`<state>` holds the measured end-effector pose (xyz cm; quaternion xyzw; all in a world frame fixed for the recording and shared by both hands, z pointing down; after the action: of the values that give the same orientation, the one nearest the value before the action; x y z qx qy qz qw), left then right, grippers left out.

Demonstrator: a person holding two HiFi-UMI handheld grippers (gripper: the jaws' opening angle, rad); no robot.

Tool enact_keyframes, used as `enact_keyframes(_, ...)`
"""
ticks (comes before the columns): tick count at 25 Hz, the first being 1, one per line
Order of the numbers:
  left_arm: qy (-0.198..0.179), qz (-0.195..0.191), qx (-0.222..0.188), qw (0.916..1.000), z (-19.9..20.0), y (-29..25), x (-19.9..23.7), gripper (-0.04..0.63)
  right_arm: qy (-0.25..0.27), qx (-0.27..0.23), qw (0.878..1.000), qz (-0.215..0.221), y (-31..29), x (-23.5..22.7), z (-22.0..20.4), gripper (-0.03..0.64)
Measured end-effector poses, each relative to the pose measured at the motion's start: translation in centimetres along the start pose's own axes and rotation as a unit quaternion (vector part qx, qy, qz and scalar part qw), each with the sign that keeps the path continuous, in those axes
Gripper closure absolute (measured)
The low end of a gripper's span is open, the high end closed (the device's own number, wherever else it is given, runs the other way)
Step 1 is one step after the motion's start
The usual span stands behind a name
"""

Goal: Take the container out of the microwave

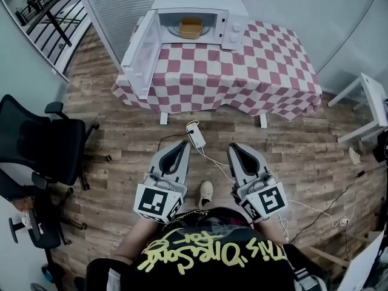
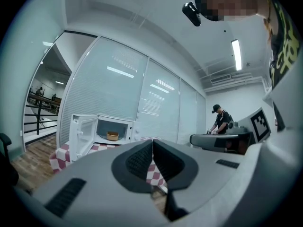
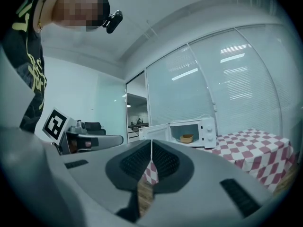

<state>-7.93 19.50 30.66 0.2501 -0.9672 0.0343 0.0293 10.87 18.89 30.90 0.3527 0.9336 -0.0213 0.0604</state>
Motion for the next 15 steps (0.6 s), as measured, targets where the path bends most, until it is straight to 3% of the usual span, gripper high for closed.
enact_keyframes(15,0.005,0.028,-0.007,0.9996,0.1,-7.4,0.4,0.586,0.011,0.008,1.0,0.026,-3.3,-7.4,0.6,0.606)
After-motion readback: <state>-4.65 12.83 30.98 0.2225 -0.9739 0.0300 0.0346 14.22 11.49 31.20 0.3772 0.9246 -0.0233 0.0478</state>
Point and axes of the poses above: the fingertips, and each gripper's own axes: y backward along the fingers, x to its left, z out of its top, the point moved 7 cm from there along y, backward along the fingers
